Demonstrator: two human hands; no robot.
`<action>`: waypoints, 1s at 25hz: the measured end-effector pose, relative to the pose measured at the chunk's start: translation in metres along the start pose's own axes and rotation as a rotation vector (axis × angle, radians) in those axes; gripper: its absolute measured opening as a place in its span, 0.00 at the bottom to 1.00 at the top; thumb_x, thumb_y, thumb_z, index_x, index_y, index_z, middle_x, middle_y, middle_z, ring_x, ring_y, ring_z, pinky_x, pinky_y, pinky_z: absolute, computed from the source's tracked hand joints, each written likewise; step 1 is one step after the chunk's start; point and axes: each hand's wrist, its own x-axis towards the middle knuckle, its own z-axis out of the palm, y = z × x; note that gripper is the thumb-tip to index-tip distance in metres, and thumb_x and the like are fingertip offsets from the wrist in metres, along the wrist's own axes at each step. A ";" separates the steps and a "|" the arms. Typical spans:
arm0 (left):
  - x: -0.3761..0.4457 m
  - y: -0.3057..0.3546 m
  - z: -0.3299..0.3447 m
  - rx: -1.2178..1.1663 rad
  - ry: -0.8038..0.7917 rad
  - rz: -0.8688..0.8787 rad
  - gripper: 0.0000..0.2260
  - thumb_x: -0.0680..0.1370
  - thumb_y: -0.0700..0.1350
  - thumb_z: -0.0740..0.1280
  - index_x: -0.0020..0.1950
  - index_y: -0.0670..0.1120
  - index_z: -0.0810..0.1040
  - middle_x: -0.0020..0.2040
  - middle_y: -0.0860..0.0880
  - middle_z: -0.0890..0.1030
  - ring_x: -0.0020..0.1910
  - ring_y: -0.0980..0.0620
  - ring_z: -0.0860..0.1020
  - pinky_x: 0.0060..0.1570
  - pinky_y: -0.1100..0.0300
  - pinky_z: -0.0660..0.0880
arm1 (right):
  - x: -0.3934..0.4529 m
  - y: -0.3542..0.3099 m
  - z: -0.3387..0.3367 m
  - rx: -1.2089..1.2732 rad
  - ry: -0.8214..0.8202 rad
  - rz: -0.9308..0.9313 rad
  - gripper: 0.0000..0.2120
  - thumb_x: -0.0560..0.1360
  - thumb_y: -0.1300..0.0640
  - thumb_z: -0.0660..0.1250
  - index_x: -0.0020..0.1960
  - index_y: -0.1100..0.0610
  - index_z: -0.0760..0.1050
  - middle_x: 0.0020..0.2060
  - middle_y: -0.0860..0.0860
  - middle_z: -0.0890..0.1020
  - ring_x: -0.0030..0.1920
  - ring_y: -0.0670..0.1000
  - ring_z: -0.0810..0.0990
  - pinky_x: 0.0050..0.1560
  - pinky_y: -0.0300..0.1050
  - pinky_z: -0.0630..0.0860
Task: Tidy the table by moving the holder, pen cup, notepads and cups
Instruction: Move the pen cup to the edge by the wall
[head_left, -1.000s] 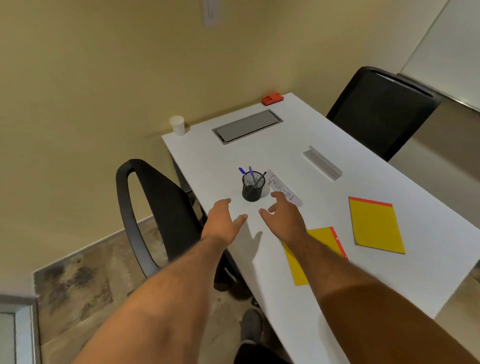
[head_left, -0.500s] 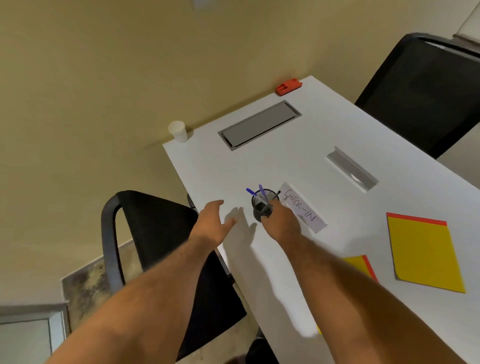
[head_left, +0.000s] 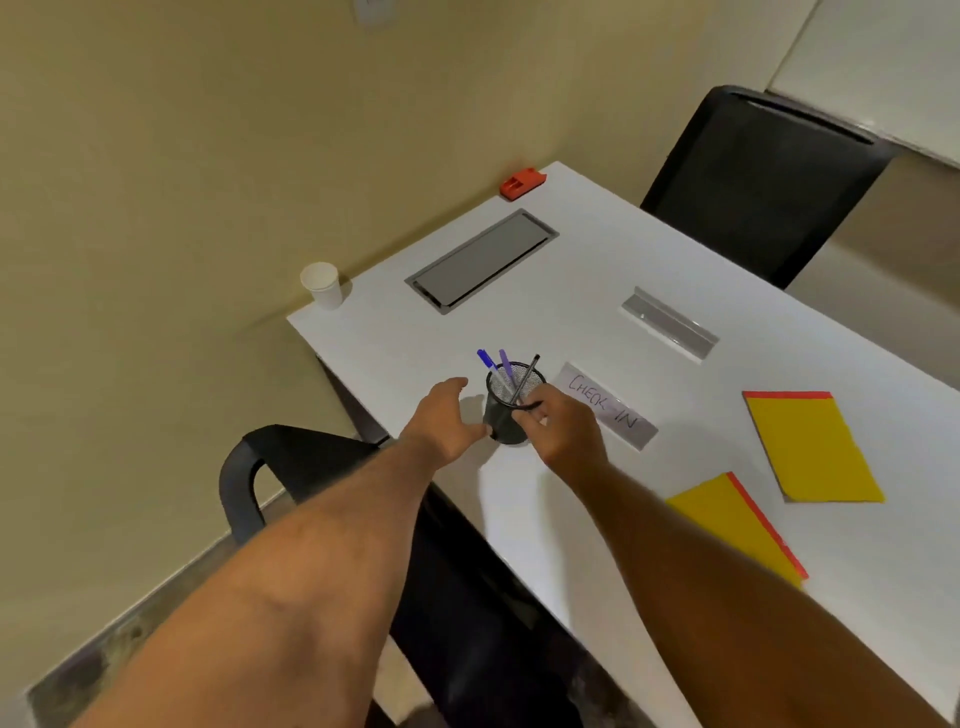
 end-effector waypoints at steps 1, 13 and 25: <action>-0.001 -0.003 -0.013 -0.026 -0.021 0.044 0.42 0.72 0.49 0.79 0.82 0.46 0.62 0.79 0.46 0.67 0.77 0.45 0.67 0.74 0.52 0.66 | -0.009 -0.016 0.004 0.000 0.066 -0.036 0.08 0.78 0.54 0.74 0.53 0.56 0.81 0.45 0.52 0.87 0.47 0.55 0.85 0.49 0.48 0.82; -0.002 -0.038 -0.147 -0.317 -0.023 0.335 0.34 0.61 0.49 0.81 0.64 0.59 0.73 0.51 0.65 0.82 0.50 0.77 0.78 0.40 0.81 0.71 | -0.023 -0.164 0.052 0.234 0.197 0.044 0.35 0.69 0.40 0.78 0.70 0.42 0.65 0.52 0.44 0.79 0.50 0.45 0.81 0.45 0.40 0.76; 0.098 -0.074 -0.218 -0.315 -0.087 0.337 0.34 0.68 0.35 0.80 0.66 0.63 0.77 0.56 0.64 0.84 0.58 0.57 0.83 0.46 0.69 0.80 | 0.105 -0.208 0.112 0.292 0.137 0.004 0.33 0.61 0.46 0.86 0.61 0.47 0.77 0.51 0.43 0.83 0.51 0.48 0.84 0.51 0.41 0.83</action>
